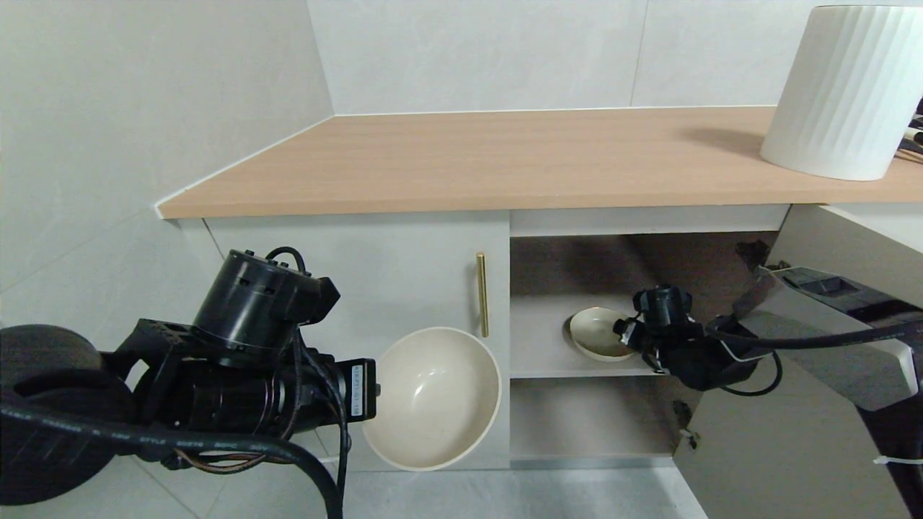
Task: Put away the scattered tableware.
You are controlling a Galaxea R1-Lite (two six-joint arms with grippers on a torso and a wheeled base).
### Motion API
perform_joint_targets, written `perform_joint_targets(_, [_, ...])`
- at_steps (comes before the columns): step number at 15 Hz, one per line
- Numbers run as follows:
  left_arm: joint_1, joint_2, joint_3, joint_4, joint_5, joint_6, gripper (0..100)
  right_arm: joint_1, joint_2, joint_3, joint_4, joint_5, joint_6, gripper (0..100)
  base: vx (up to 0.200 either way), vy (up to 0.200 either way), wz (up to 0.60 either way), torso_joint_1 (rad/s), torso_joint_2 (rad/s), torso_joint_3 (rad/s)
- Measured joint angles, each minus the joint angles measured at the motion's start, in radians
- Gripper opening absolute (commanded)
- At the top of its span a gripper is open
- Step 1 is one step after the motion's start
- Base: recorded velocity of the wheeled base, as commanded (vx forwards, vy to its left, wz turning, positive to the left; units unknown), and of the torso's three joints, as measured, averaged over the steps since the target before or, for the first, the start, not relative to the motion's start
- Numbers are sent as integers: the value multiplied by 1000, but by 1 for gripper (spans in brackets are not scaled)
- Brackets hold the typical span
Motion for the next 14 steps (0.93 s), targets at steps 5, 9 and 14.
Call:
perform_joint_targets(5, [-68, 8, -82, 13, 1, 1, 0, 56, -198, 188, 72, 82, -12, 100, 0, 0, 0, 0, 0, 0])
perform_joint_targets(9, [-121, 39, -104, 44, 14, 1, 0, 221, -473, 276, 347, 217, -74, 100, 0, 0, 0, 0, 0, 0])
perform_joint_targets(14, [-149, 120, -102, 44, 132, 1, 0, 412, -668, 306, 532, 259, -117, 100, 0, 0, 0, 0, 0, 0])
